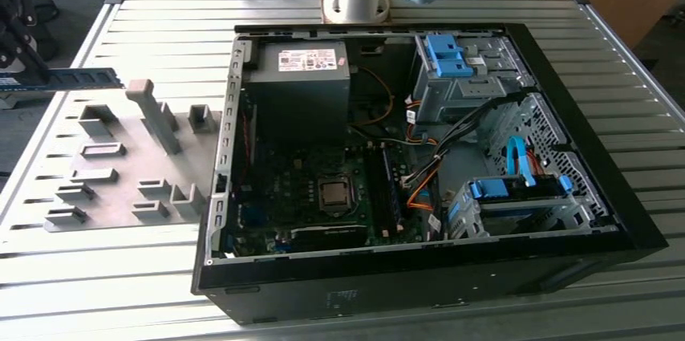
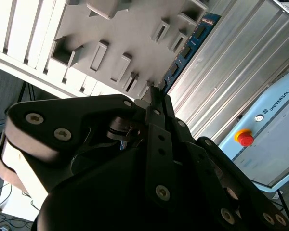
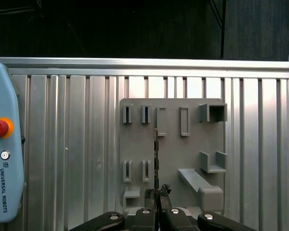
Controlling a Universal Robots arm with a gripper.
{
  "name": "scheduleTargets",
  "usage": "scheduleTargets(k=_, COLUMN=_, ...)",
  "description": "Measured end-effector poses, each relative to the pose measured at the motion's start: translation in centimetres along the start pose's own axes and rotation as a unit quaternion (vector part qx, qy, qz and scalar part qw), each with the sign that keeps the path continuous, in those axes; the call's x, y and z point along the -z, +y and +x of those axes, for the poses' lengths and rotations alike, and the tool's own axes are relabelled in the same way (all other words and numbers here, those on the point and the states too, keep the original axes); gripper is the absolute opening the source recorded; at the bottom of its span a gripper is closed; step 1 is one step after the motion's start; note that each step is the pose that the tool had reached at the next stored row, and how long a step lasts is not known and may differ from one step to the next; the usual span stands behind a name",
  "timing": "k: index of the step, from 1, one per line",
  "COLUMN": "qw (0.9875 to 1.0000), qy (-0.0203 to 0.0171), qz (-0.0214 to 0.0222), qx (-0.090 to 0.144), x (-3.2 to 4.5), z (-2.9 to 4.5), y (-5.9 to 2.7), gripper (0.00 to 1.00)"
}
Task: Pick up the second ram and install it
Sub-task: 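Pick up the second ram and move it above second insertion slot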
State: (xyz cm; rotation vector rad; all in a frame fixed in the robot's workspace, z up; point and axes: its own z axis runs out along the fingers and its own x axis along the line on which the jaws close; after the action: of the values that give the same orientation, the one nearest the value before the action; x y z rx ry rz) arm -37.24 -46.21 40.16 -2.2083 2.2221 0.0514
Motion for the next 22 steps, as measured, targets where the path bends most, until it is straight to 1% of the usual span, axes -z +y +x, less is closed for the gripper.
scheduleTargets(k=10, qw=1.0000, qy=0.0000, qz=0.0000, qx=0.000, x=0.01, z=0.00, y=-0.22, gripper=0.14)
scheduleTargets(k=22, qw=1.0000, qy=0.0000, qz=0.0000, qx=0.000, x=0.01, z=-0.01, y=-0.84, gripper=0.14)
